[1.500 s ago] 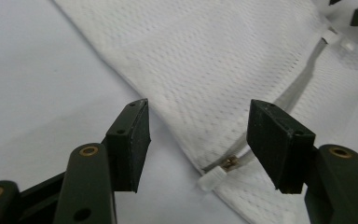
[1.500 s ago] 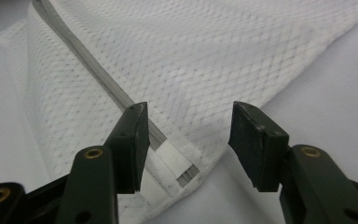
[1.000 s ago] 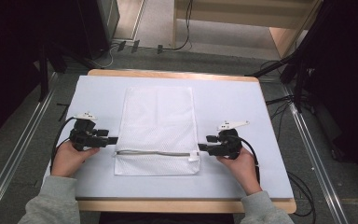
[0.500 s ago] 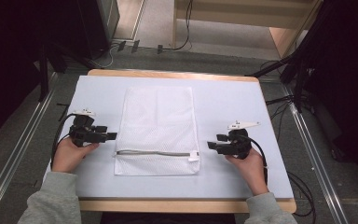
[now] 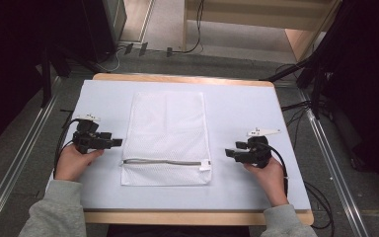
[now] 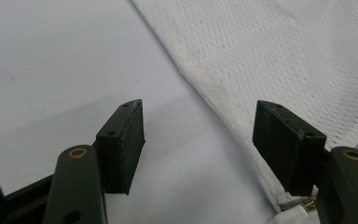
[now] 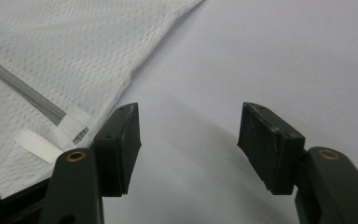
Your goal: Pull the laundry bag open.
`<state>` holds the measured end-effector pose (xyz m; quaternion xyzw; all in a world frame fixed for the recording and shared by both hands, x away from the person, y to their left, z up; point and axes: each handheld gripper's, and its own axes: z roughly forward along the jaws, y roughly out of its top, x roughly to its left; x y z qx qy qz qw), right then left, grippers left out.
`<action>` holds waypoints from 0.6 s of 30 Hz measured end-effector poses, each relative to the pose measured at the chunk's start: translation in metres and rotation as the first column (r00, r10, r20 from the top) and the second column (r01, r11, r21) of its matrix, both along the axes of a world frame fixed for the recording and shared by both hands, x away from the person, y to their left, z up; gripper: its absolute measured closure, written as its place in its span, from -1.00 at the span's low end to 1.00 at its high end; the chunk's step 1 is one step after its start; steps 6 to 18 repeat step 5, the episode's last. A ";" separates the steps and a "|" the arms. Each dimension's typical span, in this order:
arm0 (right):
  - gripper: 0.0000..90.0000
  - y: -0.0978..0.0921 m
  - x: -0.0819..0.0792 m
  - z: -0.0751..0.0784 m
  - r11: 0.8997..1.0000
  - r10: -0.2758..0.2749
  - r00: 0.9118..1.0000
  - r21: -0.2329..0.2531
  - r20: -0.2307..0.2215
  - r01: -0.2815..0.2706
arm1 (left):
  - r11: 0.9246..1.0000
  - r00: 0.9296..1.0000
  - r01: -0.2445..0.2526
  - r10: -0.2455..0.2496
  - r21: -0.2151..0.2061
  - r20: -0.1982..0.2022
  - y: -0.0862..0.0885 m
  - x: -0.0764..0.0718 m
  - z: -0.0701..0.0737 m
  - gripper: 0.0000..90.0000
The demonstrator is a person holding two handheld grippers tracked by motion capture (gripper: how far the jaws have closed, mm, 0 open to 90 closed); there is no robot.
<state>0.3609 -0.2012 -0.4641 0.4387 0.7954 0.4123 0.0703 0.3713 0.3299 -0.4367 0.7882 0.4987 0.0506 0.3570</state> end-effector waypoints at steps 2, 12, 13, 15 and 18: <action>-0.11 0.000 0.000 0.000 1.000 0.000 1.000 -0.001 -0.003 0.000 | 1.000 1.000 -0.001 0.001 0.001 0.001 0.000 0.000 0.000 -0.23; -0.12 -0.001 0.001 -0.001 1.000 0.002 1.000 -0.009 -0.005 -0.002 | 1.000 1.000 -0.009 0.009 0.006 -0.002 0.000 0.001 -0.001 -0.26; -0.12 -0.001 0.001 -0.001 1.000 0.002 1.000 -0.009 -0.005 -0.002 | 1.000 1.000 -0.009 0.009 0.006 -0.002 0.000 0.001 -0.001 -0.26; -0.12 -0.001 0.001 -0.001 1.000 0.002 1.000 -0.009 -0.005 -0.002 | 1.000 1.000 -0.009 0.009 0.006 -0.002 0.000 0.001 -0.001 -0.26; -0.12 -0.001 0.001 -0.001 1.000 0.002 1.000 -0.009 -0.005 -0.002 | 1.000 1.000 -0.009 0.009 0.006 -0.002 0.000 0.001 -0.001 -0.26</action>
